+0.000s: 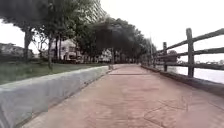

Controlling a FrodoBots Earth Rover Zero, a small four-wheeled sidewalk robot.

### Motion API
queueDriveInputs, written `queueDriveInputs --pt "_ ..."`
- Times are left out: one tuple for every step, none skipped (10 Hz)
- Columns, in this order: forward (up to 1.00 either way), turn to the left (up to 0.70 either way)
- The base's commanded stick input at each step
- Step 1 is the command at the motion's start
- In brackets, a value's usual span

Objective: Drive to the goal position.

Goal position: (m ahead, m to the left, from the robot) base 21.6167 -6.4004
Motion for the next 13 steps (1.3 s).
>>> queueDriveInputs --pt "1.0 0.0" --pt "1.0 0.0" --pt "1.0 0.0" --pt "1.0 0.0" --pt "1.0 0.0" --pt "1.0 0.0" --pt "1.0 0.0" --pt "1.0 0.0" --pt "1.0 -0.19" --pt "1.0 -0.4" --pt "1.0 -0.4" --pt "1.0 -0.4" --pt "1.0 -0.4"
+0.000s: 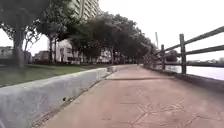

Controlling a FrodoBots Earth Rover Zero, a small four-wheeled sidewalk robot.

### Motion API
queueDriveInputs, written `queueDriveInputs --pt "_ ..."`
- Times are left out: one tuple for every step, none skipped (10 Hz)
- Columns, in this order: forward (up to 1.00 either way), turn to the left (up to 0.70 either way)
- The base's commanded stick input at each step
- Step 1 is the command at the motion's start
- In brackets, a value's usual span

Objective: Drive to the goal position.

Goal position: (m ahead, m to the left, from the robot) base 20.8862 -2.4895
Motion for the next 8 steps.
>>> queueDriveInputs --pt "1.0 -0.4" --pt "1.0 -0.4" --pt "1.0 -0.4" --pt "1.0 -0.4" --pt "1.0 -0.4" --pt "1.0 -0.4" --pt "1.0 -0.4" --pt "1.0 -0.06"
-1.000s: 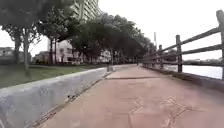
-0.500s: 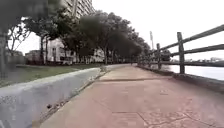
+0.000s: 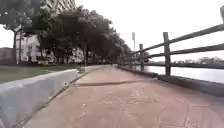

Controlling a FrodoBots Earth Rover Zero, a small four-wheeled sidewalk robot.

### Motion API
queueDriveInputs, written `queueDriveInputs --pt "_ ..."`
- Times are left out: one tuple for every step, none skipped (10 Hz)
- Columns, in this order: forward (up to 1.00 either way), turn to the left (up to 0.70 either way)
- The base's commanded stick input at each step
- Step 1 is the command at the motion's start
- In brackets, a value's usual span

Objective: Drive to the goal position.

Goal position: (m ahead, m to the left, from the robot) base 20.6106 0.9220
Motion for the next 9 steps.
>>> queueDriveInputs --pt "1.0 0.0" --pt "1.0 0.0" --pt "1.0 0.0" --pt "1.0 0.0" --pt "1.0 0.0" --pt "1.0 0.0" --pt "1.0 0.0" --pt "1.0 0.0" --pt "1.0 0.1"
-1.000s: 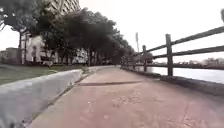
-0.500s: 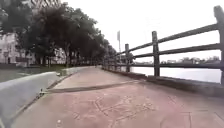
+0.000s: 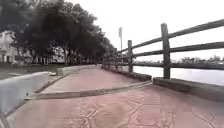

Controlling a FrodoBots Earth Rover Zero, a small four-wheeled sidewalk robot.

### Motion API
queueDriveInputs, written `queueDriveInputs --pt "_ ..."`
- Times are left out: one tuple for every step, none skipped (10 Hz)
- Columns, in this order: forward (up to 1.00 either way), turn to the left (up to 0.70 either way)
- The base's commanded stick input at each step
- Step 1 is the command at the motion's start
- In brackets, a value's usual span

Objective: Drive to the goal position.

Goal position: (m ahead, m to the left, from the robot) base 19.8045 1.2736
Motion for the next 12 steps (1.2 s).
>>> queueDriveInputs --pt "1.0 0.33" --pt "1.0 0.32" --pt "1.0 0.16" --pt "1.0 0.08" --pt "1.0 0.01" --pt "1.0 0.0" --pt "1.0 0.0" --pt "1.0 0.0" --pt "1.0 0.0" --pt "1.0 0.0" --pt "1.0 0.0" --pt "1.0 0.0"
